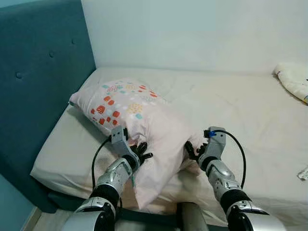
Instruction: Clean up the room
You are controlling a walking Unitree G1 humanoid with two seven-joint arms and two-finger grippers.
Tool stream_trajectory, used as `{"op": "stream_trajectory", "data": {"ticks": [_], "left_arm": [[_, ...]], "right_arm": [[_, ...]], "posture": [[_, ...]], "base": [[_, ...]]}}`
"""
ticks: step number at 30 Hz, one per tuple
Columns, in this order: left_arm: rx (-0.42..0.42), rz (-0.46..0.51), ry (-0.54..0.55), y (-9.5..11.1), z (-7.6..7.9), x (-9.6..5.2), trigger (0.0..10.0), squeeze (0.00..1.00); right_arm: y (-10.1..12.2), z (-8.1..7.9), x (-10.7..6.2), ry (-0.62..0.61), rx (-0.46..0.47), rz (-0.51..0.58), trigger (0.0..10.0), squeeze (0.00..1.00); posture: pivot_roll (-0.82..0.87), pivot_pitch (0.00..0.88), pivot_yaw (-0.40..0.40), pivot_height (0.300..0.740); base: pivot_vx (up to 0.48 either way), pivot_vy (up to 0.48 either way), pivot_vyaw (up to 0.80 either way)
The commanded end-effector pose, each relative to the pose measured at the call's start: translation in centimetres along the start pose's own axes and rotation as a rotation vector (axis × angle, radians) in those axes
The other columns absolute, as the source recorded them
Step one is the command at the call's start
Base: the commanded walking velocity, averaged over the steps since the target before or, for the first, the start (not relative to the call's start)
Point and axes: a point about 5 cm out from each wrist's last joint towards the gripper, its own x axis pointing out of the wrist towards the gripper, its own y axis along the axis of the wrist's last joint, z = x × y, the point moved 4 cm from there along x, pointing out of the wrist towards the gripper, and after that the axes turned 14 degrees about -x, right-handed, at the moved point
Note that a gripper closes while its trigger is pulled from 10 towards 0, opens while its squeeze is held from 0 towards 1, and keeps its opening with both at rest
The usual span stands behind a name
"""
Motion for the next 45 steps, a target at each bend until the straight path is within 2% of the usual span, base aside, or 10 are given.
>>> {"op": "stream_trajectory", "data": {"ticks": [1,2,3,6,12,28,39,41,42,45], "left_arm": [[0.063,0.078,0.007,2.6,0.2,0.2,0.0,0.00],[0.093,0.109,0.016,3.7,0.0,0.1,1.6,0.00],[0.154,0.159,0.022,5.7,-0.3,-0.2,10.0,0.00],[0.301,0.275,0.050,10.6,-1.4,-1.5,10.0,0.00],[0.413,0.312,0.034,12.2,-1.7,-2.8,10.0,0.00],[0.465,0.255,0.066,10.2,-2.7,-3.8,10.0,0.00],[0.494,0.269,0.026,9.9,-1.4,-3.5,10.0,0.00],[0.636,0.272,0.001,10.1,-0.5,-3.4,10.0,0.00],[0.840,0.269,-0.053,10.0,0.9,-3.2,10.0,0.00],[0.882,0.268,-0.067,9.9,1.2,-3.1,10.0,0.00]], "right_arm": [[0.9,-0.2,0.2,0.013,0.003,0.040,10.0,0.00],[1.0,-0.4,0.2,0.022,0.002,0.048,10.0,0.00],[1.2,-0.5,0.2,0.031,0.004,0.058,10.0,0.00],[1.8,-0.8,0.3,0.044,0.014,0.084,10.0,0.00],[2.6,-0.9,0.5,0.041,0.017,0.106,10.0,0.00],[3.7,-1.0,0.7,0.064,0.002,0.140,10.0,0.00],[4.1,-1.1,0.8,0.066,-0.002,0.148,10.0,0.00],[4.1,-1.0,0.8,0.064,-0.001,0.147,10.0,0.00],[4.0,-1.0,0.8,0.062,0.000,0.145,10.0,0.00],[3.9,-1.0,0.8,0.061,0.000,0.145,10.0,0.00]], "posture": [[-0.17,0.031,0.008,0.556],[-0.17,0.031,0.008,0.561],[-0.17,0.031,0.008,0.566],[-0.15,0.032,0.007,0.581],[-0.15,0.033,0.007,0.606],[-0.15,0.005,0.002,0.666],[-0.15,0.004,0.000,0.721],[-0.15,0.003,0.000,0.731],[-0.14,0.003,0.000,0.740],[-0.14,0.003,0.000,0.740]], "base": [[0.000,0.000,0.00],[0.000,0.000,0.00],[0.000,0.000,0.00],[0.000,0.000,0.00],[0.000,0.000,0.00],[-0.120,0.000,0.00],[0.000,0.000,0.00],[0.000,0.000,0.00],[0.000,0.000,0.00],[0.000,0.000,0.00]]}}
